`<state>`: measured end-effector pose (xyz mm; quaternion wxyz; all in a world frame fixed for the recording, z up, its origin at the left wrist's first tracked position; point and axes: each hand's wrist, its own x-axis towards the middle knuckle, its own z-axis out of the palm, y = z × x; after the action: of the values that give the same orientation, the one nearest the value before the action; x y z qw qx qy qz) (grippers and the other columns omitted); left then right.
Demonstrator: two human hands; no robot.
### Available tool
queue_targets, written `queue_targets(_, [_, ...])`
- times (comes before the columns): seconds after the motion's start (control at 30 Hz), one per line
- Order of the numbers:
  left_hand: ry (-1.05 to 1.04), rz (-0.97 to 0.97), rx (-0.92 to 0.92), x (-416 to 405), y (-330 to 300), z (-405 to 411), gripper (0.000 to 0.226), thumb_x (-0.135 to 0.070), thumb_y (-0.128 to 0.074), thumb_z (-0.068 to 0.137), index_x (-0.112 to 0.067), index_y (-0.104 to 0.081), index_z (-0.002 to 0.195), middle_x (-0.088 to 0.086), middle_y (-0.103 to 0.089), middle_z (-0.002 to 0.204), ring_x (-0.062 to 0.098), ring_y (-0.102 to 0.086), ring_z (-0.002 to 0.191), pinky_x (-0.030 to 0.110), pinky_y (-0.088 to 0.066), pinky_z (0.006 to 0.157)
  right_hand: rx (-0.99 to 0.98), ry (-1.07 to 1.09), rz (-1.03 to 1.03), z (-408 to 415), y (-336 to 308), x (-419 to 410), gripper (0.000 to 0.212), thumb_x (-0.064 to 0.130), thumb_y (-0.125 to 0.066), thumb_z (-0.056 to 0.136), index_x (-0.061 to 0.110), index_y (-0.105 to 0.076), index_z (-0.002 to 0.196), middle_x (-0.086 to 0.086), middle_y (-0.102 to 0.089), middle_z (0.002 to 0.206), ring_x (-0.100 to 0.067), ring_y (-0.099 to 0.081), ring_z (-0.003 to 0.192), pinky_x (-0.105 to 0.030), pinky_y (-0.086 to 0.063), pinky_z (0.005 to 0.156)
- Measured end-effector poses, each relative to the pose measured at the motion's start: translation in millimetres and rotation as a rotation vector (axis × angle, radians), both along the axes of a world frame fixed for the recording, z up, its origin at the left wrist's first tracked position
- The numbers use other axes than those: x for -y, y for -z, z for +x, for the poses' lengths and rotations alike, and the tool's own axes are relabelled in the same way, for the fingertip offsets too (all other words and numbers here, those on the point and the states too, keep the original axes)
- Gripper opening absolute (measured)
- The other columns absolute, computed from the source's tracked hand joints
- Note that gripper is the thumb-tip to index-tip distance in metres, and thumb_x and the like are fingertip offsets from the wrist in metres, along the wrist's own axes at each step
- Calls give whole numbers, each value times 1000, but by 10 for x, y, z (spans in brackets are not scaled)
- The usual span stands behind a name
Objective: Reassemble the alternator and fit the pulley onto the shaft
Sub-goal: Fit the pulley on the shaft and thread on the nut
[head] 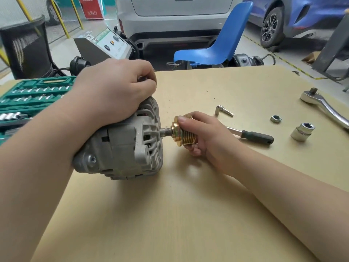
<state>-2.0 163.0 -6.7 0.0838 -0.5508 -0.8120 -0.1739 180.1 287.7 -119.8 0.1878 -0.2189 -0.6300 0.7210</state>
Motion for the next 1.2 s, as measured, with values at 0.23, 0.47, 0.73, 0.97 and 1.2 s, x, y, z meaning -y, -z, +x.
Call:
queue_targets(0.23, [-37, 24, -58, 25, 33, 47, 20, -50, -41, 97, -47, -60, 102, -10, -66, 98, 27, -54, 95, 39, -38, 75, -29, 2, 121, 65, -43, 41, 56, 50, -82, 74, 12, -64, 111, 0, -73, 86, -26, -56, 78, -31, -42, 54])
queue_targets(0.47, [-61, -28, -84, -28, 13, 46, 19, -43, -42, 103, -41, -61, 105, -5, -68, 108, 30, -55, 100, 40, -39, 78, -54, 37, 407, 68, -57, 115, 53, 53, -82, 76, 23, -62, 114, 4, -75, 89, -21, -71, 78, -40, -55, 65])
queue_targets(0.73, [-27, 58, -148, 86, 74, 101, 23, -47, -36, 98, -43, -57, 105, -8, -66, 98, 27, -52, 96, 40, -34, 73, -45, 58, 598, 83, -42, 201, 47, 54, -81, 81, 29, -60, 116, -1, -73, 94, -28, -70, 85, -52, -59, 77])
queue_targets(0.97, [-15, 62, -177, 73, 105, 137, 29, -49, -31, 94, -44, -57, 105, -9, -68, 98, 30, -58, 103, 41, -38, 76, -18, 61, 739, 111, -6, 222, 49, 56, -74, 88, 24, -56, 122, 1, -70, 93, -25, -67, 81, -49, -58, 72])
queue_targets(1.2, [-3, 75, -168, 61, 87, 151, 25, -44, -35, 99, -40, -59, 104, -8, -68, 98, 26, -53, 96, 40, -34, 73, 118, 31, 610, 30, -93, 252, 60, 75, -61, 83, 21, -60, 109, -4, -73, 83, -21, -70, 71, -50, -58, 70])
